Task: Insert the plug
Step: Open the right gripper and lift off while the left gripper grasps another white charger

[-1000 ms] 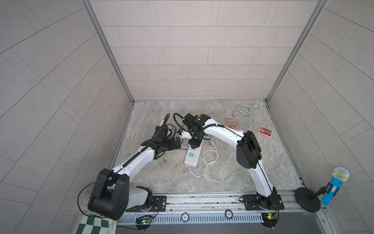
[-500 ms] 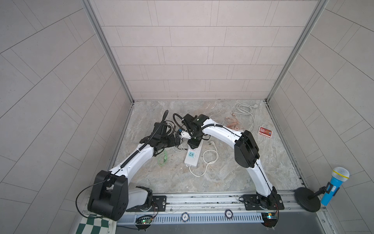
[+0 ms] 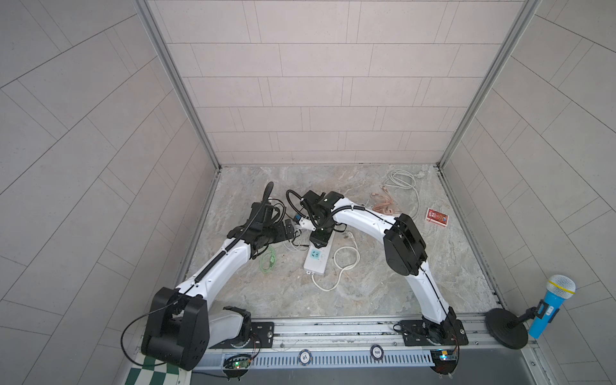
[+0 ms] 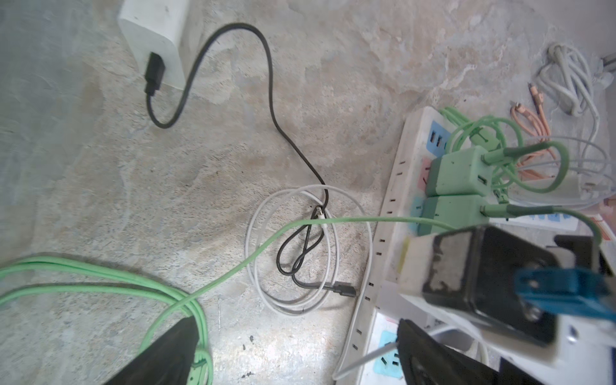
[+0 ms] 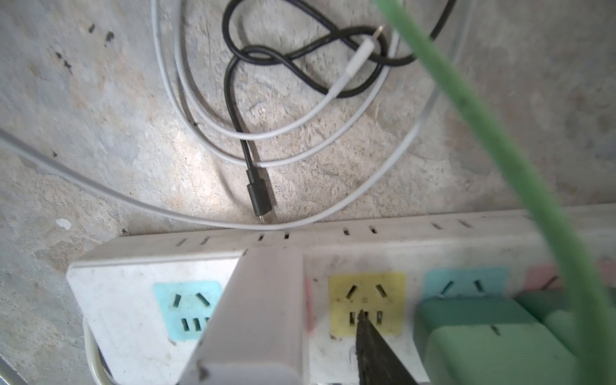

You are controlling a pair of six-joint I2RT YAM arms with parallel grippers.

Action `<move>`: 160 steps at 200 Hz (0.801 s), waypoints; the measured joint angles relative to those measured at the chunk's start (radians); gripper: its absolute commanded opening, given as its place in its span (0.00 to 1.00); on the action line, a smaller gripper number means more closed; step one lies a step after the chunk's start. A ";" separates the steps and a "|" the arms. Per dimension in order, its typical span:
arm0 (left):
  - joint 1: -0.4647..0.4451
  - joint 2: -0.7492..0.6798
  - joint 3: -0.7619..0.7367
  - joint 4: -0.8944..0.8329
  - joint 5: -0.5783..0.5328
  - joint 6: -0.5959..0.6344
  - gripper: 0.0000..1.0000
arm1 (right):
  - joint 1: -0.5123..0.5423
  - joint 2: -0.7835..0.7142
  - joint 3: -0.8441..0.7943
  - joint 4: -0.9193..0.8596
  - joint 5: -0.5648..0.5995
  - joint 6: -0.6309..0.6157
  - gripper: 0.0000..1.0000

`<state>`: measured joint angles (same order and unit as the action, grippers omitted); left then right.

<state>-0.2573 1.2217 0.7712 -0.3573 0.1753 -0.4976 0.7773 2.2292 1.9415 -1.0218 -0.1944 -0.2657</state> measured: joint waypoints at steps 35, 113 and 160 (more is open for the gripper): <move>0.015 -0.018 -0.004 0.000 -0.057 -0.010 1.00 | -0.009 -0.100 -0.070 0.061 -0.017 0.001 0.58; 0.082 0.149 0.119 0.010 -0.159 -0.030 1.00 | -0.032 -0.289 -0.223 0.188 -0.074 0.021 0.59; 0.093 0.420 0.357 0.003 -0.202 -0.028 0.98 | -0.053 -0.364 -0.366 0.270 -0.052 0.078 0.58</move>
<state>-0.1638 1.6413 1.1282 -0.3542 -0.0269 -0.5259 0.7238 1.8648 1.5757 -0.7521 -0.2466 -0.1875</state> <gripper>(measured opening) 0.994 0.586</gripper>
